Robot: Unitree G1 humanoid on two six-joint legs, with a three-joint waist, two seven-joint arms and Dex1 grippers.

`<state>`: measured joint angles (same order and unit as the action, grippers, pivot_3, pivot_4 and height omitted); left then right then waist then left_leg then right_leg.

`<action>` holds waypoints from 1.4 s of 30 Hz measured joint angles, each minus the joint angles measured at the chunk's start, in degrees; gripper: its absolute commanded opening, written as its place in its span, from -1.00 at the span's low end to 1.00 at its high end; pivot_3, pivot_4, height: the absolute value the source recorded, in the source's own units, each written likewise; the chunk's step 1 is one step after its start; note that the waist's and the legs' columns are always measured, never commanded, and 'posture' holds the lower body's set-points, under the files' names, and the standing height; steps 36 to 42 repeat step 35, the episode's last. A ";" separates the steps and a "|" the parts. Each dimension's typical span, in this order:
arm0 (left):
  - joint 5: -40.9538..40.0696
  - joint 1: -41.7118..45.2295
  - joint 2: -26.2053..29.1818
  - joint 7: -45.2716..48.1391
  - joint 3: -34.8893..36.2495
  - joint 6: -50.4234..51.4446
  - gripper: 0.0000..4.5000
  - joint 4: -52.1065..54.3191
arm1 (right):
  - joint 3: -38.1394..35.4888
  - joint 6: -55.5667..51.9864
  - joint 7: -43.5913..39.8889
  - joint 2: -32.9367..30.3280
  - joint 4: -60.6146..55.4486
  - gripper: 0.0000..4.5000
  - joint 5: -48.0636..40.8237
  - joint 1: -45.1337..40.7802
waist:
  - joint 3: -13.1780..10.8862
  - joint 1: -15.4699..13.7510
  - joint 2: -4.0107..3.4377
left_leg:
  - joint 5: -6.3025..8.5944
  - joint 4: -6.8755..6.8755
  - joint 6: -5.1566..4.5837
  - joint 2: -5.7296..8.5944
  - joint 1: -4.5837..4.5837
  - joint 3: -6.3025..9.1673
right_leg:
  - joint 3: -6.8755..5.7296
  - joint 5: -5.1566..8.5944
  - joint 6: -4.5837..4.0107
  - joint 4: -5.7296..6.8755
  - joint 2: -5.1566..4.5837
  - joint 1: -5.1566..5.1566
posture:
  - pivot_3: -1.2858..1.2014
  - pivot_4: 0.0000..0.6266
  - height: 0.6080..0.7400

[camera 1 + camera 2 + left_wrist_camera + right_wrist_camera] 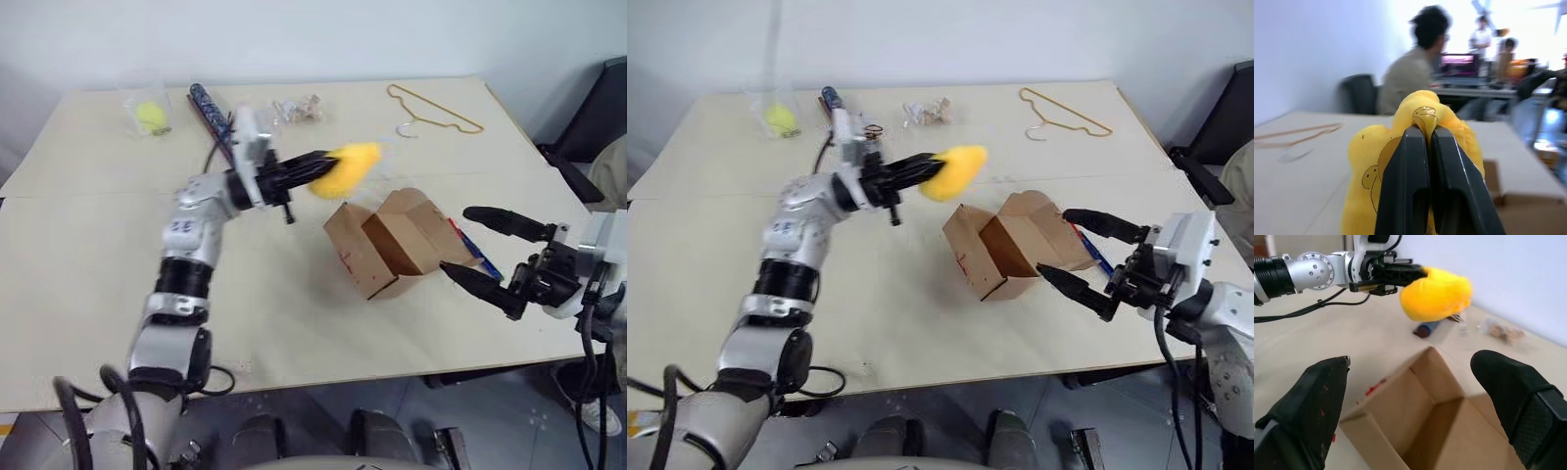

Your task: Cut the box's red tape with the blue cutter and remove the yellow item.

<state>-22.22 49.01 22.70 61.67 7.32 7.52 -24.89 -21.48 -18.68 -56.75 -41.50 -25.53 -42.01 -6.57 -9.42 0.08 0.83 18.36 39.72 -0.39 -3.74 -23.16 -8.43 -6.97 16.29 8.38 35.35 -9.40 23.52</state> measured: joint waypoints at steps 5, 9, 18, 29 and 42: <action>2.49 -20.45 14.14 -0.50 5.76 -1.43 -1.00 7.76 | 8.47 0.01 -3.80 1.64 1.61 1.00 0.10 -4.89 | -0.03 0.69 -0.02 | 0.03 -0.09 0.04 -0.01 0.06 0.01 | 0.03 0.00 0.00 0.04 0.00 0.06 | 0.03 -0.52 1.00; 2.20 -33.14 16.76 -2.34 10.11 -1.94 -0.89 13.26 | 15.22 2.83 -6.92 4.90 2.83 1.00 2.05 -8.59 | -0.08 -0.81 0.04 | 0.09 0.09 0.05 -0.02 -0.04 0.11 | -0.01 0.01 -0.02 0.07 -0.01 0.03 | 0.03 -0.52 1.00; -4.51 -45.97 16.05 -7.01 16.74 1.96 0.27 24.37 | 17.08 9.24 -9.29 7.76 8.20 1.00 5.52 -9.88 | -0.08 -1.04 0.04 | 0.19 0.20 0.05 -0.04 0.00 0.03 | 0.03 0.02 -0.04 0.19 -0.04 0.04 | 0.03 -0.52 1.00; -8.68 -58.78 21.41 -10.31 31.30 8.73 0.99 32.29 | 8.99 8.62 -8.57 1.45 11.05 1.00 4.87 -8.57 | -0.13 0.38 -0.05 | 0.22 -0.03 0.14 -0.08 0.10 -0.07 | 0.02 0.05 -0.09 0.13 -0.03 0.12 | 0.03 -0.52 1.00; -6.53 -68.19 19.60 -10.13 37.63 4.48 0.99 34.21 | 5.33 9.10 -9.59 -1.11 11.62 1.00 5.09 -4.78 | -0.15 -0.03 -0.07 | 0.29 -0.09 0.12 -0.09 0.13 -0.13 | -0.01 0.07 -0.13 -0.23 -0.03 0.09 | 0.03 -0.52 1.00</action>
